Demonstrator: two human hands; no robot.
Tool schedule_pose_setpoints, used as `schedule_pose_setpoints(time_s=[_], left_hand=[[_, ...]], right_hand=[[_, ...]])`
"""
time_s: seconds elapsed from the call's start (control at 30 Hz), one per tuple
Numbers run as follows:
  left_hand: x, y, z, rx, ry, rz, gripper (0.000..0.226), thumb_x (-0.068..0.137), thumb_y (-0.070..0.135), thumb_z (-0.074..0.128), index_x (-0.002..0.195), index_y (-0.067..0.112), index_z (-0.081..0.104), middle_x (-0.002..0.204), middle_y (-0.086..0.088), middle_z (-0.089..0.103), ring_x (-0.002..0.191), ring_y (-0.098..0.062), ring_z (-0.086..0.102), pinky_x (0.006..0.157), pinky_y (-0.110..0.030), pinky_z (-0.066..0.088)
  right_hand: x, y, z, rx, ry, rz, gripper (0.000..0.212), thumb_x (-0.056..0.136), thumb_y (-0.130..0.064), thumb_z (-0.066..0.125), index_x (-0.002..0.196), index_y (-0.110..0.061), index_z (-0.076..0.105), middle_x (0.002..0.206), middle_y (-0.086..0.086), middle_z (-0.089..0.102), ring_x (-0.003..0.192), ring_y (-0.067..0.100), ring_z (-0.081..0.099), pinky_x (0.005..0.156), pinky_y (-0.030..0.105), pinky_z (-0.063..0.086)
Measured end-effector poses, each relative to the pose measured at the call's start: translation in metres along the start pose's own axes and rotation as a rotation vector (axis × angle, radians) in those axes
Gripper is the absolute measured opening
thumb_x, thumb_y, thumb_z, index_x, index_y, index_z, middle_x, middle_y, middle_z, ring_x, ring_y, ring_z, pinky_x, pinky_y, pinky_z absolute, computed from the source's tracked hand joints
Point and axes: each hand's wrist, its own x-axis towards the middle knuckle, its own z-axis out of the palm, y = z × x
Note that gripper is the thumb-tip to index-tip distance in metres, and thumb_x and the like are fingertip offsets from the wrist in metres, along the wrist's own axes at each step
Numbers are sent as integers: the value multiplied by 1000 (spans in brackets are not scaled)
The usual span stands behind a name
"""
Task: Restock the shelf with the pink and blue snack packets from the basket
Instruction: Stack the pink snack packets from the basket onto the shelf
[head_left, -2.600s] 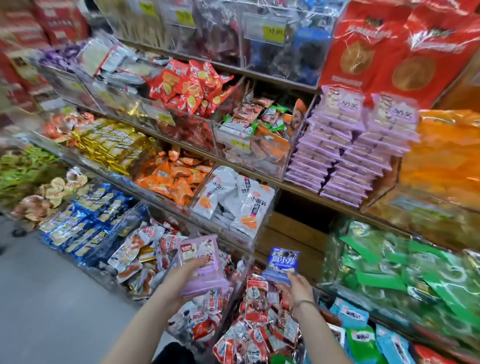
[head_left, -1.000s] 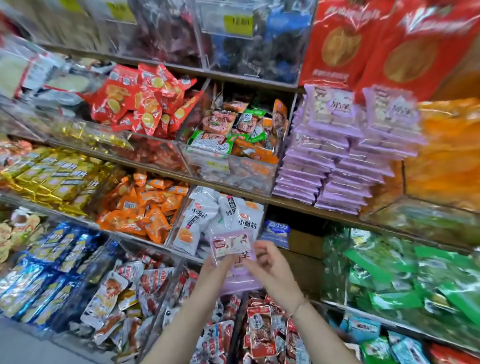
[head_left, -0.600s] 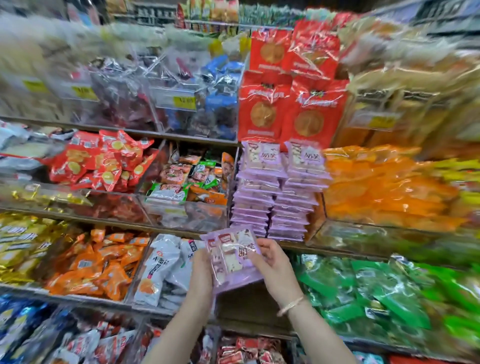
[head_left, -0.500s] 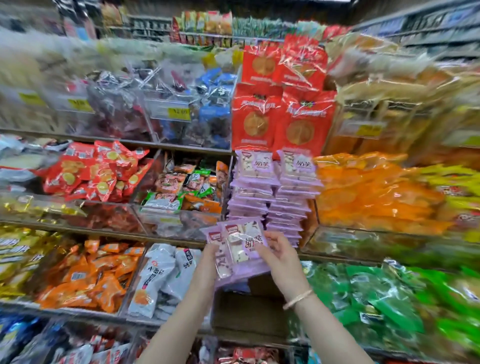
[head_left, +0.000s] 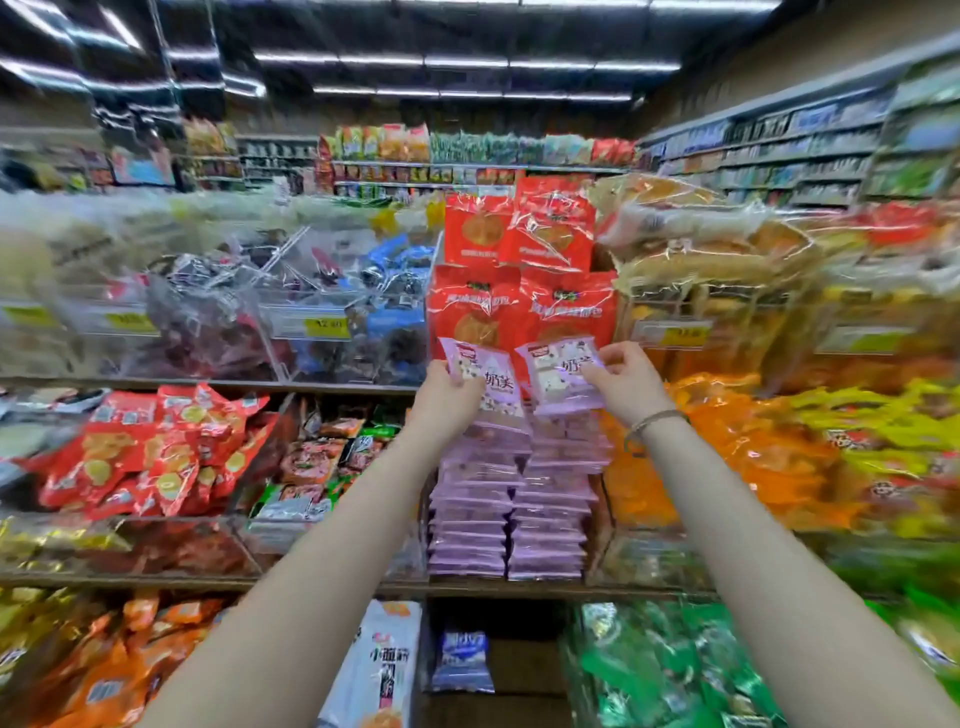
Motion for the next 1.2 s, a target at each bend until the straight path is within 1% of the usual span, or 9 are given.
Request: schedule_pose_setpoints(time_s=[0.13, 0.23, 0.3, 0.43, 0.53, 0.73, 0.87, 1.03, 1.2], left_hand=[[20, 1, 10, 63, -63, -117, 50, 91, 19, 47, 131, -9, 38, 125, -28, 52, 100, -39, 62, 87, -45, 51], [23, -3, 15, 531, 134, 98, 52, 89, 25, 51, 130, -3, 36, 131, -22, 41, 115, -38, 49, 82, -41, 43], [24, -10, 12, 666, 243, 230, 62, 89, 32, 55, 139, 8, 28, 138, -17, 31, 124, -36, 37, 86, -44, 42], [24, -30, 7, 587, -53, 264, 96, 72, 67, 65, 146, 19, 27, 156, -15, 12, 141, -35, 23, 108, -49, 33], [19, -39, 8, 697, -222, 248, 129, 53, 67, 79, 151, 23, 7, 159, -10, -8, 141, -33, 28, 105, -44, 39], [26, -45, 7, 699, -160, 291, 125, 58, 37, 89, 151, 23, 7, 160, -10, -7, 141, -32, 29, 103, -38, 40], [31, -48, -4, 650, -187, 308, 126, 55, 42, 89, 151, 19, 10, 160, -9, -3, 146, -28, 12, 113, -42, 26], [30, -48, -8, 694, -212, 308, 122, 59, 66, 74, 152, 19, 11, 160, -7, -3, 145, -29, 15, 114, -45, 25], [23, -44, -6, 896, -10, 618, 90, 69, 60, 72, 140, 17, 39, 144, -12, 31, 131, -32, 31, 101, -45, 40]], right_hand=[[12, 10, 18, -274, 16, 49, 33, 88, -18, 59, 115, -1, 48, 117, 19, 55, 104, 30, 53, 78, 30, 37], [11, 19, 21, -518, 35, -54, 36, 89, -19, 56, 121, -6, 46, 124, 19, 49, 113, 35, 48, 93, 36, 38], [11, 20, 18, -467, -75, -61, 39, 92, -24, 52, 129, -12, 44, 129, 19, 47, 116, 34, 47, 95, 35, 38], [7, 19, 8, -422, -401, -61, 79, 78, -51, 66, 142, -19, 32, 144, 10, 38, 129, 26, 41, 102, 36, 37], [3, 19, 7, -558, -508, -75, 115, 58, -43, 85, 147, -21, 16, 149, 10, 25, 133, 27, 34, 108, 38, 34], [-1, 22, 19, -608, -427, -189, 112, 58, -27, 88, 146, -20, 18, 142, 14, 32, 127, 30, 41, 104, 34, 37], [2, 24, 21, -598, -432, -208, 109, 60, -29, 86, 146, -22, 19, 146, 11, 26, 131, 30, 36, 106, 33, 35], [4, 22, 15, -764, -440, -225, 117, 56, -43, 86, 147, -20, 18, 157, 8, -3, 143, 31, 16, 113, 38, 26], [-8, 18, 17, -1034, -303, -523, 112, 52, -56, 81, 143, -26, 23, 144, 5, 31, 130, 27, 33, 110, 41, 29]])
